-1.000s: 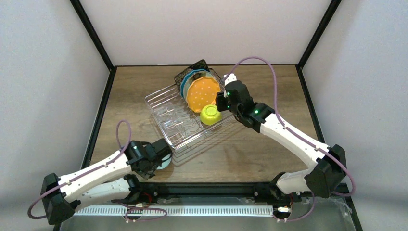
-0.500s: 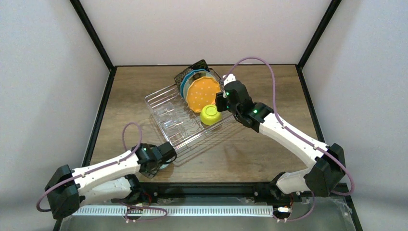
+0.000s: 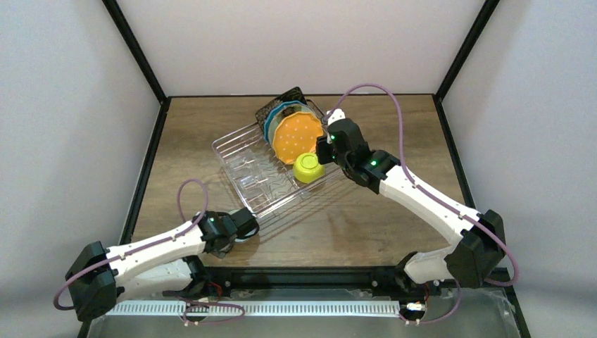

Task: Load the mixed dishes into the dish rack
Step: Grab the bowl from the center of the board.

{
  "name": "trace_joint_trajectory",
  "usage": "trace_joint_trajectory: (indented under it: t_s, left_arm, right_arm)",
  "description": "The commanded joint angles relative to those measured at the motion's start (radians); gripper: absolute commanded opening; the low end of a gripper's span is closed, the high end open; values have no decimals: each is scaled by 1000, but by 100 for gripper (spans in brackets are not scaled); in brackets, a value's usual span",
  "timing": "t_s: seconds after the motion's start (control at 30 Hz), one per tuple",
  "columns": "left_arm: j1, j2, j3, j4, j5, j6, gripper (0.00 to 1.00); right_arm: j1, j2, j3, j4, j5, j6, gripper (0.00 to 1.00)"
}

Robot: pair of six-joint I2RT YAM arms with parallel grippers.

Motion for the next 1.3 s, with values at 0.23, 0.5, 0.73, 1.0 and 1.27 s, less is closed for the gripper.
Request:
trace_joint_trajectory:
  t_s: [0.23,0.5,0.73,1.0,1.27]
  left_arm:
    - [-3,33,112,-90,19,28,3]
    - [-7,86,229,-179,42,117,3]
    - [-10,117,243,-174,154,295,3]
    - [-18,179,247,-118,277,506,3]
    - [-38,260,386,-28,374,639,3]
  right_arm:
    - [5,-21,30,-17,12,-7,83]
    - [5,-41,30,-11,15,-5,83]
    - [5,-60,18,-6,20,0,83]
    - [5,-79,-6,-2,21,12,83]
    - [5,-99,-11,-8,31,17,83]
